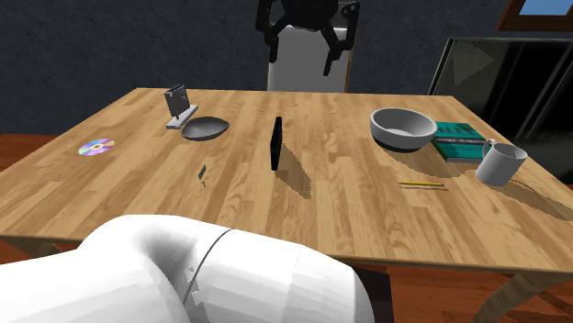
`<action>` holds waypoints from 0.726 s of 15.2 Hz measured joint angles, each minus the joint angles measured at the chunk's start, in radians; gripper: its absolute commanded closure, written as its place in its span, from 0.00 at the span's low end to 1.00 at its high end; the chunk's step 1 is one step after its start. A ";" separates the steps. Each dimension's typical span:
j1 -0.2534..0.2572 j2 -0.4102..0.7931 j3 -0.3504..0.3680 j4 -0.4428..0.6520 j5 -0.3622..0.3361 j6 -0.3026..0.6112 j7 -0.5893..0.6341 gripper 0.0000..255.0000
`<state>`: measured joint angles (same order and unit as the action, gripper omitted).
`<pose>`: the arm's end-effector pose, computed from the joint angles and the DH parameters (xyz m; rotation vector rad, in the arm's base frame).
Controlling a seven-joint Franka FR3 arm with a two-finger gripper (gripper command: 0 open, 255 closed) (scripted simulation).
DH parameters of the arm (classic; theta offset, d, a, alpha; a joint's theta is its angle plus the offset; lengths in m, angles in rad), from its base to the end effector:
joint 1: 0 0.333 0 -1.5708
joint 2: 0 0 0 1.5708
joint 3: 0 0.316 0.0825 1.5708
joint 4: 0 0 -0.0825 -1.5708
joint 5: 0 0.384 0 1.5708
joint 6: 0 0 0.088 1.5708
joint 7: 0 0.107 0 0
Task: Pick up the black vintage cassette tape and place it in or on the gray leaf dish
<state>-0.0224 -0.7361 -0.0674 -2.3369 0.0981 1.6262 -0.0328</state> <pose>0.3253 -0.0252 0.5891 -2.9987 0.0666 -0.0476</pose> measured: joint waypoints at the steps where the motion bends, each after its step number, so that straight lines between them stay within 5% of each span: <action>1: 0.000 0.000 0.000 0.000 0.000 0.000 0.000 0.00; 11: 0.045 0.264 0.068 -0.014 0.003 0.267 0.001 0.00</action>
<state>0.0223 -0.4725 0.0002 -2.3504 0.1011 1.8930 -0.0321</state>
